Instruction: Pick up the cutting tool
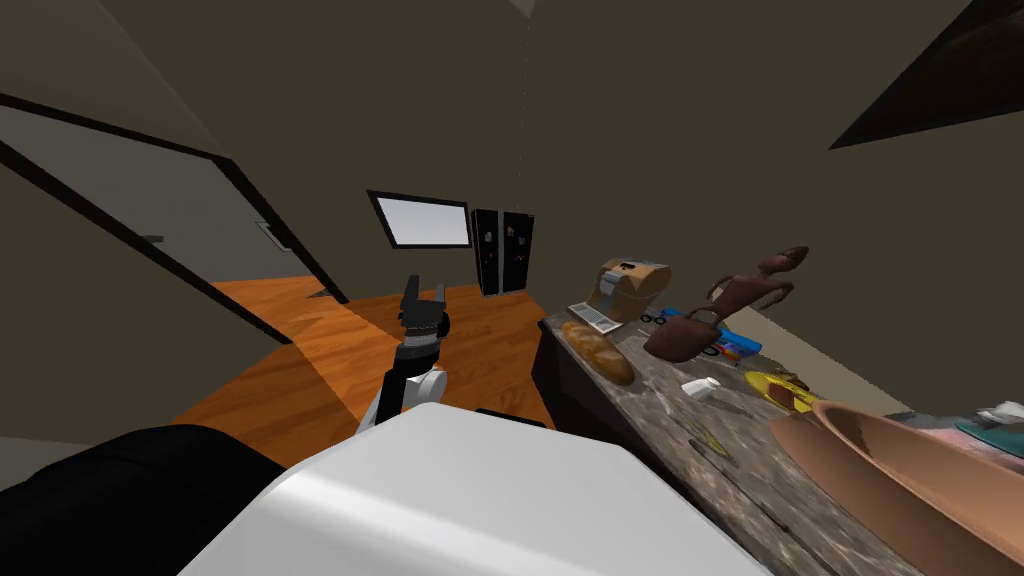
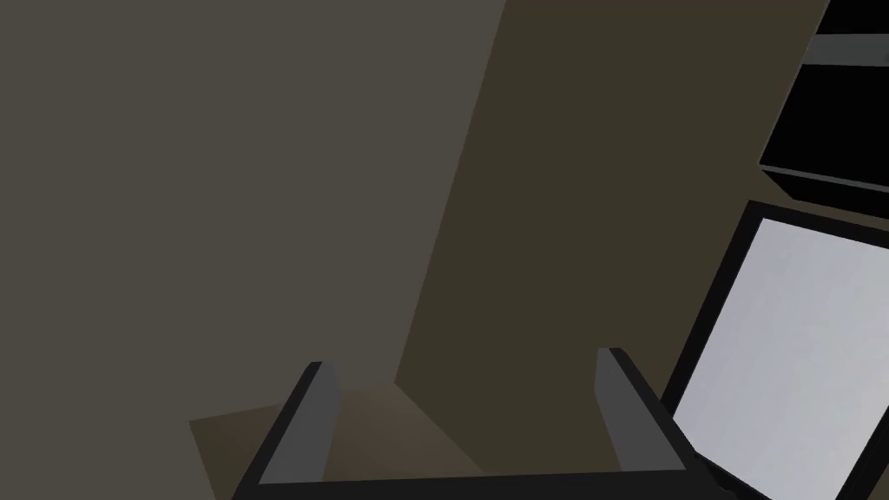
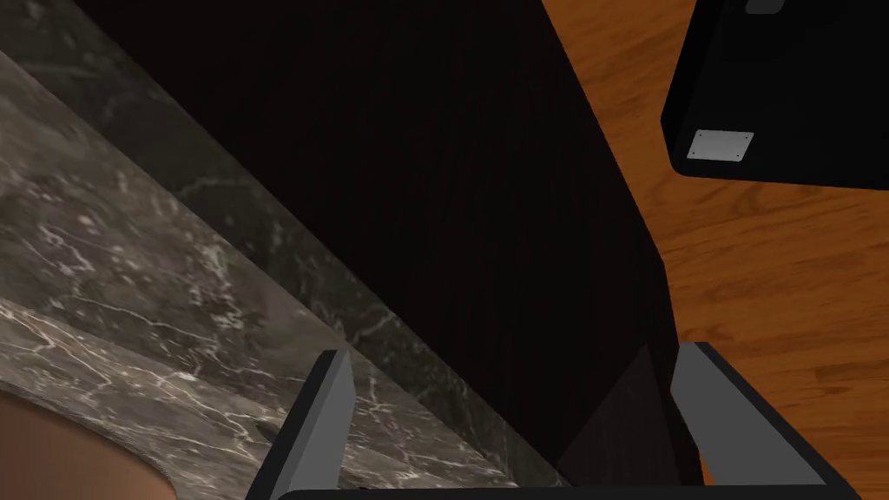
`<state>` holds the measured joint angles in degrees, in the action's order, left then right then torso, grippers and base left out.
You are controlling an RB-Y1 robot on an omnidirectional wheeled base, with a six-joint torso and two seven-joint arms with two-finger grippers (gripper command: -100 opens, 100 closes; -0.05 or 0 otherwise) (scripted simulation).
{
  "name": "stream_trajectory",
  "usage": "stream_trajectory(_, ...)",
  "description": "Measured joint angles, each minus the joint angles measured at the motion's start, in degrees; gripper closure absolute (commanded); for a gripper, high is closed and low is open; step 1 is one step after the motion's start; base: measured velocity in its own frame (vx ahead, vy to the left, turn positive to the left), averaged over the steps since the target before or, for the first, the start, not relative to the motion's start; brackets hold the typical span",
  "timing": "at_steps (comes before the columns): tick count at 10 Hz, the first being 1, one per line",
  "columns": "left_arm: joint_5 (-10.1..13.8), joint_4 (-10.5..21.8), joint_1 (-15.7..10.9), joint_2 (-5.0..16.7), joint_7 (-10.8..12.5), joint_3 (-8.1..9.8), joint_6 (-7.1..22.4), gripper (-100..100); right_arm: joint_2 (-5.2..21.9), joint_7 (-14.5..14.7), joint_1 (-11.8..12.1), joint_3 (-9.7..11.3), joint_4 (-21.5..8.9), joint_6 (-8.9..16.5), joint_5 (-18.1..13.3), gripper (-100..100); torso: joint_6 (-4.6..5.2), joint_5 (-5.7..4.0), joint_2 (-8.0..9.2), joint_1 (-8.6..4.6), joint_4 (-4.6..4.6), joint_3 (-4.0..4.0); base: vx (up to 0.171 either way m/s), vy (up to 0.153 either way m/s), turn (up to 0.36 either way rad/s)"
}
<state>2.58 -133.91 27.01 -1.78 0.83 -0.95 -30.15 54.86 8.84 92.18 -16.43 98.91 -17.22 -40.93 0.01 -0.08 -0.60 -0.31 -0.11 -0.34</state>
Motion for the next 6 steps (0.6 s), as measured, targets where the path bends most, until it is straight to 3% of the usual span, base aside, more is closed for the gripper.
stream_trajectory(2,0.0,0.0,0.0,0.0,0.0,0.01,0.0,0,2.3,0.5,1.6,0.4,-1.6,-1.0,-1.0,-100,0.07,0.0,0.01,0.06,0.0,-0.01,0.07,-0.05,0.178)
stream_trajectory(4,0.0,0.0,0.0,0.0,0.0,0.0,0.0,0,5.3,0.5,3.2,0.8,-3.0,-1.9,-1.6,-100,-0.01,0.01,-0.02,0.05,0.0,-0.01,0.115,-0.072,0.383)
stream_trajectory(6,0.0,0.0,0.0,0.0,0.0,0.01,0.0,0,8.8,0.3,5.5,1.2,-3.1,-2.7,-2.1,-100,0.04,-0.02,-0.11,-0.03,-0.03,-0.07,0.109,-0.101,0.229)
